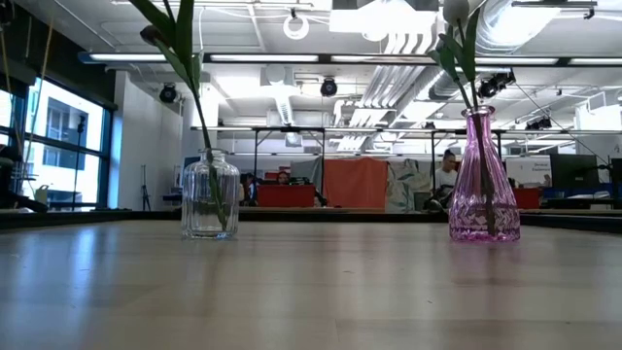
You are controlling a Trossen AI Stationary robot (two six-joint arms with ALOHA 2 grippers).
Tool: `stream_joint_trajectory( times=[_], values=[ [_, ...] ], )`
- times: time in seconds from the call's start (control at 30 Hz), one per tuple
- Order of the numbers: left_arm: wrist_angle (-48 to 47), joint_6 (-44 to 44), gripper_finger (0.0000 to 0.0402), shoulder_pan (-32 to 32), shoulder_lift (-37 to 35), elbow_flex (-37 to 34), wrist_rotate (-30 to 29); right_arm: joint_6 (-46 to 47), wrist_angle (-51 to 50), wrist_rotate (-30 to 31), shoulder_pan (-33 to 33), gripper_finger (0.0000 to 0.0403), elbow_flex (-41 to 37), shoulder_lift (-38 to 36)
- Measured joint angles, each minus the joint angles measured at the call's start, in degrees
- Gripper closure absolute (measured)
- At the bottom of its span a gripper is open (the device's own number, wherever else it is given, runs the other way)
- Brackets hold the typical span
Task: Sort flowers into vase by color
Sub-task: Put the red flower into the transparent vase
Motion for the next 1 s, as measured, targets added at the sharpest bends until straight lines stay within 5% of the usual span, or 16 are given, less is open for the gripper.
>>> stream_joint_trajectory(
  times=[0.13, 0.27, 0.63, 0.87, 1.0],
  values=[
    [2.68, 5.63, 0.0218, 2.89, -0.81, 3.23, 0.13, -15.19, -0.55, 4.07, -4.58, 0.0400, 10.41, 1.41],
    [-5.67, 6.56, 0.0218, 5.82, -0.81, 10.35, 2.70, -31.93, -3.49, 4.99, -8.44, 0.0401, 20.89, 5.07],
    [-30.07, -25.24, 0.0218, 17.71, -0.07, 25.02, 5.13, -70.64, -17.13, 19.86, -13.70, 0.0402, 51.61, 20.94],
    [-29.64, -29.04, 0.0218, 20.88, 3.89, 31.29, 11.62, -86.84, -18.03, 24.58, -14.41, 0.0402, 63.40, 28.42],
    [-29.69, -28.99, 0.0218, 20.90, 6.75, 34.79, 15.48, -92.96, -13.73, 25.53, -14.46, 0.0402, 62.52, 29.47]
  ],
)
